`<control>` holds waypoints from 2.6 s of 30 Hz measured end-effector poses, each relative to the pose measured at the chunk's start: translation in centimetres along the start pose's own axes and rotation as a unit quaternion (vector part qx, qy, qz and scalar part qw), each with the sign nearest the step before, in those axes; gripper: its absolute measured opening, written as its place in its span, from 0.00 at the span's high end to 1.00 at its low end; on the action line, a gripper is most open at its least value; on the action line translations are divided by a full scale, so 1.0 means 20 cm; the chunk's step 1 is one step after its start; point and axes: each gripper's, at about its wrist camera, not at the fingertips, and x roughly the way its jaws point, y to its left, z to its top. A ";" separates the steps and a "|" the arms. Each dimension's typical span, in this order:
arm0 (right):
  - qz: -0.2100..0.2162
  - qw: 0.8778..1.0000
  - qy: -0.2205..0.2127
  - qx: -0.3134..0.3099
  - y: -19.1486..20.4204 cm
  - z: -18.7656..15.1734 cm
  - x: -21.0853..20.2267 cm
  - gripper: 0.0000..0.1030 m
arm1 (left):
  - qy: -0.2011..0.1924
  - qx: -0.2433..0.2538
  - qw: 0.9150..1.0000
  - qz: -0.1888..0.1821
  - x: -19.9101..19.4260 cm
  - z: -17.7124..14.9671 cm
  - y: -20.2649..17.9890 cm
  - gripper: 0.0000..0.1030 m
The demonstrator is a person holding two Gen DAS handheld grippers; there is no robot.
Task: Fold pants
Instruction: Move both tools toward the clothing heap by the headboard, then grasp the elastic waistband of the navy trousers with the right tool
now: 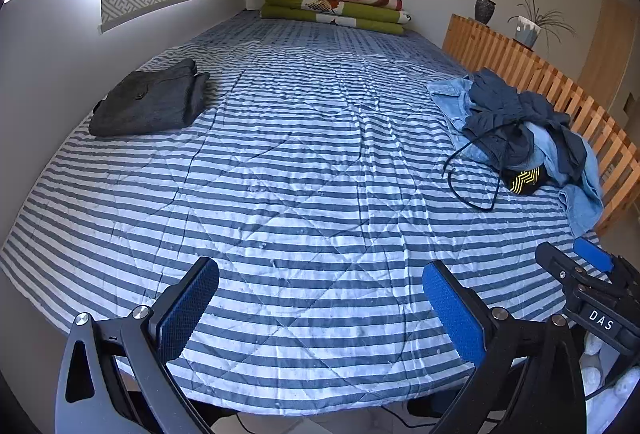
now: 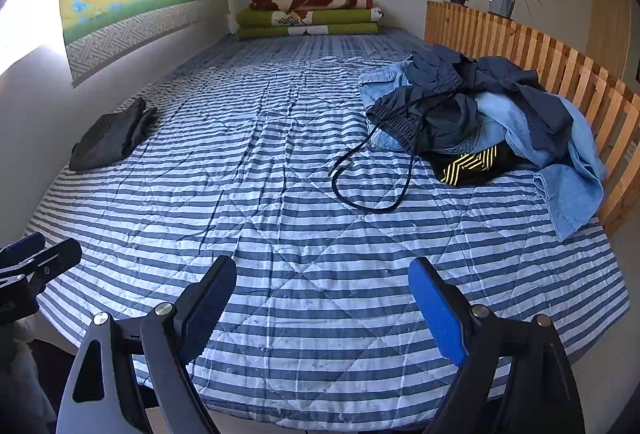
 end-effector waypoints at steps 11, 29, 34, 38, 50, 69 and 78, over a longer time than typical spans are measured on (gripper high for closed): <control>-0.001 1.000 -0.002 -0.005 0.02 -0.01 -0.03 0.17 | -0.004 -0.002 1.000 -0.003 -0.04 -0.02 0.01 0.00; 0.000 1.000 0.003 0.001 -0.02 -0.01 -0.02 0.17 | -0.001 0.006 1.000 -0.008 -0.03 -0.01 -0.02 0.00; -0.001 1.000 0.004 0.003 -0.03 -0.01 -0.02 0.17 | -0.001 0.007 1.000 -0.009 -0.03 0.00 -0.02 0.00; -0.001 1.000 0.004 0.003 -0.03 0.00 -0.02 0.17 | -0.002 0.009 1.000 -0.010 -0.03 0.00 -0.03 0.00; 0.001 1.000 0.004 0.006 -0.05 0.02 0.01 0.17 | -0.004 0.014 1.000 -0.015 0.00 0.03 -0.05 0.00; -0.060 0.997 0.000 0.046 -0.53 0.22 0.20 0.17 | 0.010 0.050 0.998 -0.046 0.20 0.18 -0.22 0.00; -0.067 0.996 -0.014 0.050 -0.81 0.58 0.38 0.17 | 0.019 0.062 0.996 -0.053 0.31 0.26 -0.31 0.00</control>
